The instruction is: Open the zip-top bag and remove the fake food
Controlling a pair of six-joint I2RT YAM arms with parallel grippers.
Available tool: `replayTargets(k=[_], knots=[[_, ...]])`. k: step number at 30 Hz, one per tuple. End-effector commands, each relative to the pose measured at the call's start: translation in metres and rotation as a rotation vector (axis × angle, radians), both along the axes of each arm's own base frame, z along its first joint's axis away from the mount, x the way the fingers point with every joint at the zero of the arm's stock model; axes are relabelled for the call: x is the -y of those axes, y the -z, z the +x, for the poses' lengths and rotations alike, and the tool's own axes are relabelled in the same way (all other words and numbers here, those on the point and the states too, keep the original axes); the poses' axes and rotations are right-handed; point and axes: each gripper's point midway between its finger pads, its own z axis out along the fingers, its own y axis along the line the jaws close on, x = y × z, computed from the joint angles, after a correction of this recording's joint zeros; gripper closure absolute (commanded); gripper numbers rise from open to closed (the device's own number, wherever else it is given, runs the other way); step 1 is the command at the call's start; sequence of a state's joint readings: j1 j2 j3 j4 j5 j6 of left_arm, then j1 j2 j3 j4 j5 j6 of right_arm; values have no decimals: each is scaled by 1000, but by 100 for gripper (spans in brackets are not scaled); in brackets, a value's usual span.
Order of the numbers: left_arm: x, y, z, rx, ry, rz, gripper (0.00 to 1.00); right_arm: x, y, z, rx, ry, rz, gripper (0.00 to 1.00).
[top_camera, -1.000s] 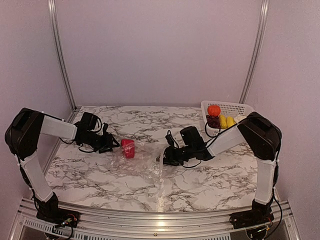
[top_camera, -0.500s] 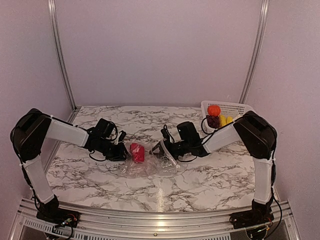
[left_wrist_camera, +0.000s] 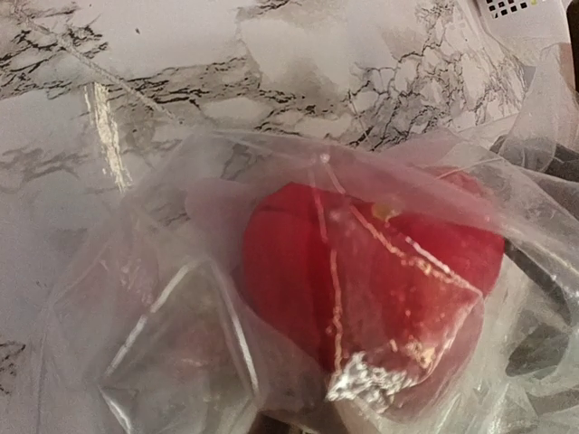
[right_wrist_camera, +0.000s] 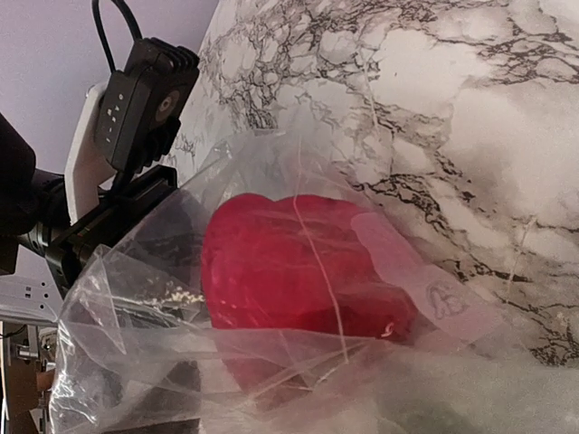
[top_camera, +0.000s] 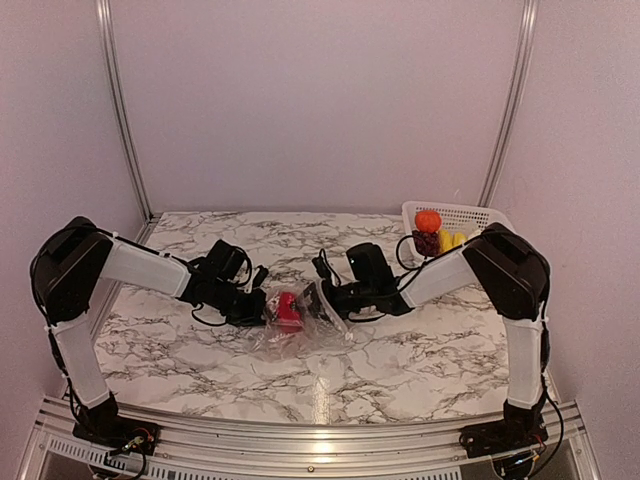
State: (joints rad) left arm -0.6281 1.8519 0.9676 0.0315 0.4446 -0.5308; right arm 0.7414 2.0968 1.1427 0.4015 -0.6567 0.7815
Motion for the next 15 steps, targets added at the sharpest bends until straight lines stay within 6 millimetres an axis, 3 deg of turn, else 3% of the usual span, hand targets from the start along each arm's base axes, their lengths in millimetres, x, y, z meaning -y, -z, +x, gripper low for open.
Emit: replayTargets(k=[1, 7, 15], knots=[[19, -2, -4, 0, 38, -37, 95, -11, 3, 1, 2, -5, -5, 34], [40, -6, -11, 6, 91, -67, 95, -20, 9, 0, 22, -26, -62, 19], [54, -11, -6, 10, 94, -99, 95, -21, 25, -8, 26, -58, -142, 12]])
